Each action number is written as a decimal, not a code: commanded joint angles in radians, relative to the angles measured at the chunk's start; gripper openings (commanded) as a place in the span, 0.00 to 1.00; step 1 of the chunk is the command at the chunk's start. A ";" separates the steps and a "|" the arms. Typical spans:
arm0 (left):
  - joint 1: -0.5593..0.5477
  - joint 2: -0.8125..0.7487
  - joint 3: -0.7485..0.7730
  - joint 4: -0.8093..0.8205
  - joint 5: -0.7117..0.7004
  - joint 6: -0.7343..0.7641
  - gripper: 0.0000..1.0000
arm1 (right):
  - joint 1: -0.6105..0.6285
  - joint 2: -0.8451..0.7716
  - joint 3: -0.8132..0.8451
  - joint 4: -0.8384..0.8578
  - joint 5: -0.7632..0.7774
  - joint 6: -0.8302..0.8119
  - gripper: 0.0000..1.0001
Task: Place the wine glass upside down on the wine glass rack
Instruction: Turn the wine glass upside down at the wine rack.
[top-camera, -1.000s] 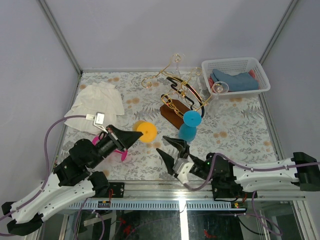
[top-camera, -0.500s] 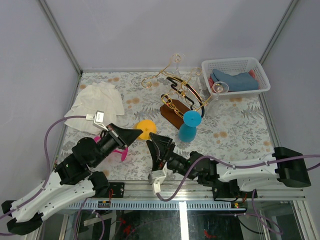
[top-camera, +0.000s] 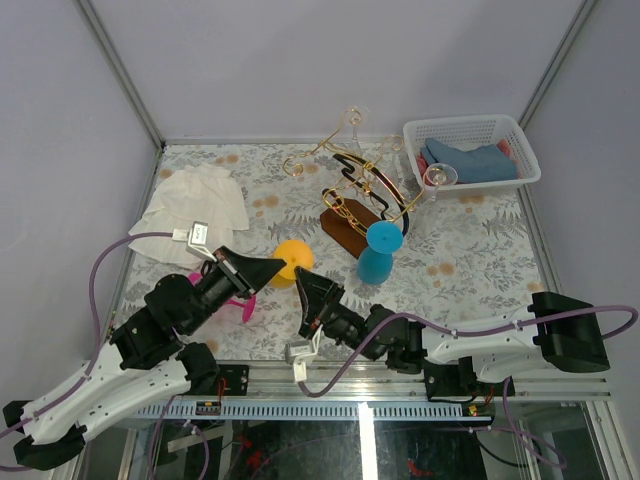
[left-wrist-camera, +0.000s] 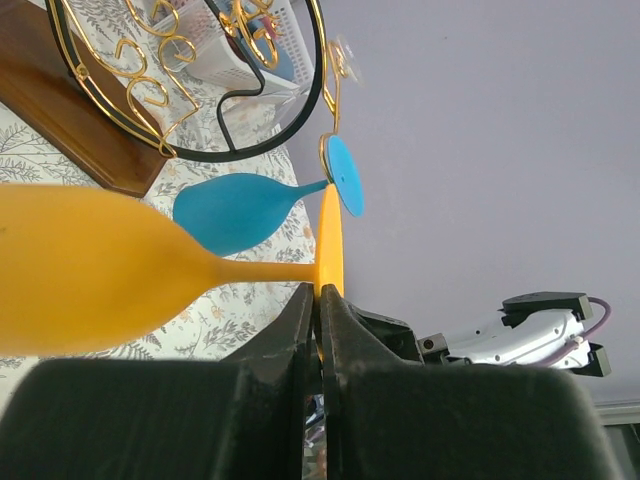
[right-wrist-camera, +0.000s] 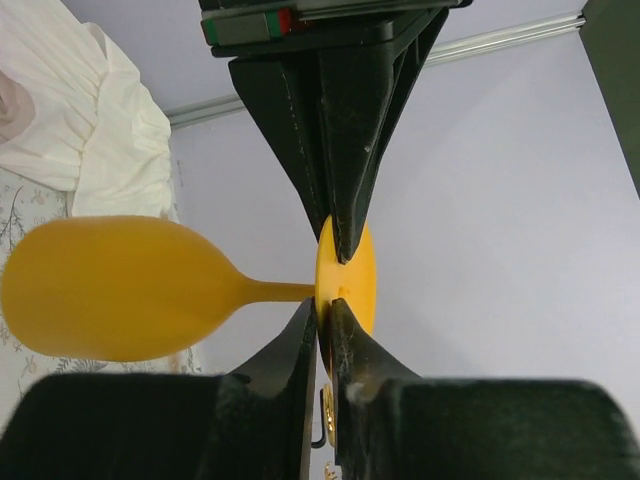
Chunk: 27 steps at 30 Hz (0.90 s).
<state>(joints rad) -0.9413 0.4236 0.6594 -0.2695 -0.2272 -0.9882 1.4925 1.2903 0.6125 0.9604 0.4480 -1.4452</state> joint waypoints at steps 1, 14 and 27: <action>0.004 0.002 0.017 0.047 0.002 0.000 0.02 | 0.005 -0.004 0.036 0.066 0.061 -0.162 0.06; 0.005 -0.039 0.038 0.002 0.047 0.342 0.55 | 0.004 -0.186 0.075 -0.263 0.032 0.031 0.00; 0.003 -0.018 -0.062 0.244 0.255 0.698 0.68 | 0.000 -0.323 0.161 -0.483 -0.113 0.300 0.00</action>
<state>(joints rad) -0.9409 0.3874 0.6254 -0.1860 -0.0765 -0.4454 1.4940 1.0130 0.7048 0.5289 0.3901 -1.2366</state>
